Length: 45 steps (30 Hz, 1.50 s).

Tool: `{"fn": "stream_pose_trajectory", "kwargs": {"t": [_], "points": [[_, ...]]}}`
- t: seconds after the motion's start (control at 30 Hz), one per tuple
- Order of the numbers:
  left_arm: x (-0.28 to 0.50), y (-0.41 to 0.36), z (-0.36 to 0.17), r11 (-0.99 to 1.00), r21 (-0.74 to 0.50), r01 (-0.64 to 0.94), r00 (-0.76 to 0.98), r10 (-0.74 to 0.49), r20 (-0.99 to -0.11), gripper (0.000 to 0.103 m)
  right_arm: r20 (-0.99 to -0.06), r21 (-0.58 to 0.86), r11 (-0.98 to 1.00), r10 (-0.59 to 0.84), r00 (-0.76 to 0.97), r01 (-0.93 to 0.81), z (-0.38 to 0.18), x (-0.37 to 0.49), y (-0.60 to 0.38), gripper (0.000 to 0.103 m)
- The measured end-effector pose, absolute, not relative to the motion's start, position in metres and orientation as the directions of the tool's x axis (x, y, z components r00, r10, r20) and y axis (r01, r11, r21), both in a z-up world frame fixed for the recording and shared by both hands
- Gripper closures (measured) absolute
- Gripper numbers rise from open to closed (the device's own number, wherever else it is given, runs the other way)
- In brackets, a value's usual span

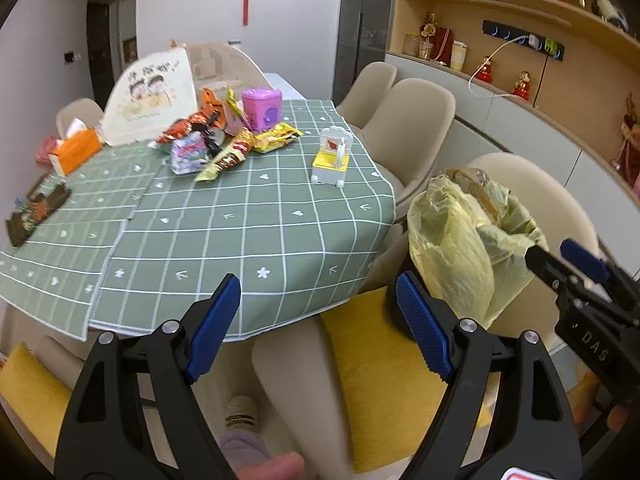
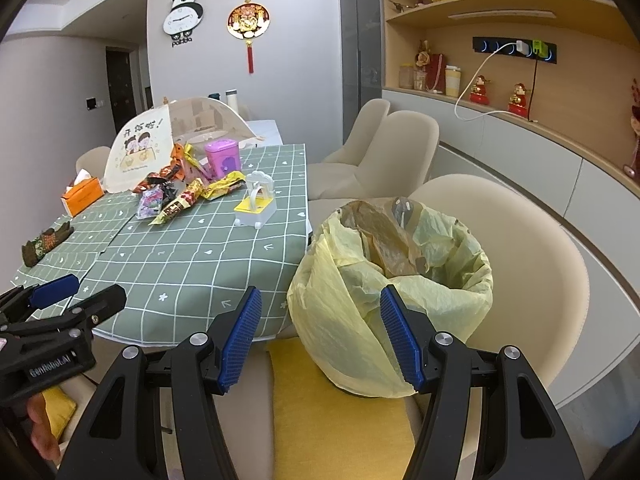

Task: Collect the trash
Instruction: 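Grasp the long gold snack wrapper with the right gripper while left reaches the red packet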

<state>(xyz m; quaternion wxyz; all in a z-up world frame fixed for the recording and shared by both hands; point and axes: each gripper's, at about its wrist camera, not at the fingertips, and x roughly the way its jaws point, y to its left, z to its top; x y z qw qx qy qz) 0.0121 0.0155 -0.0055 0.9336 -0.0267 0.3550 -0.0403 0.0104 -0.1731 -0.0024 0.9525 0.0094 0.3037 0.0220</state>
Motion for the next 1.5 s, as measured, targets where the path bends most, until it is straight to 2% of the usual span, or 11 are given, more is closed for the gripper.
{"fn": "stream_pose_trajectory", "kwargs": {"t": [0.2, 0.4, 0.63, 0.83, 1.0, 1.1, 1.27, 1.5], "points": [[0.064, 0.054, -0.006, 0.994, -0.070, 0.088, 0.723, -0.112, -0.681, 0.023, -0.603, 0.060, 0.998, 0.059, 0.796, -0.028, -0.004, 0.039, -0.159, 0.045], [0.123, 0.119, -0.008, 0.993, -0.039, 0.111, 0.738, -0.108, -0.666, 0.023, -0.622, 0.059, 0.997, 0.074, 0.779, -0.047, -0.008, 0.087, -0.122, 0.045], [0.197, 0.219, -0.010, 0.995, -0.080, 0.056, 0.750, -0.095, -0.654, 0.023, -0.663, 0.035, 0.996, 0.088, 0.744, -0.086, -0.013, 0.164, -0.054, 0.045], [0.277, 0.297, -0.009, 0.985, -0.141, 0.099, 0.761, -0.166, -0.627, 0.023, -0.686, 0.014, 0.997, 0.069, 0.724, -0.082, -0.016, 0.222, -0.004, 0.045], [0.362, 0.344, -0.026, 0.980, -0.175, 0.091, 0.715, -0.186, -0.674, 0.023, -0.715, 0.011, 0.999, 0.039, 0.698, -0.045, -0.022, 0.251, 0.023, 0.045], [0.404, 0.359, -0.041, 0.975, -0.199, 0.095, 0.685, -0.209, -0.697, 0.023, -0.734, 0.007, 1.000, 0.022, 0.679, -0.024, -0.027, 0.267, 0.036, 0.045], [0.455, 0.368, -0.062, 0.946, -0.292, 0.139, 0.610, -0.314, -0.728, 0.023, -0.750, 0.010, 0.999, 0.030, 0.661, -0.034, -0.031, 0.291, 0.050, 0.045], [0.444, 0.349, -0.079, 0.915, -0.324, 0.239, 0.508, -0.402, -0.762, 0.023, -0.775, 0.123, 0.992, 0.118, 0.621, -0.034, -0.045, 0.332, 0.067, 0.045]]}}
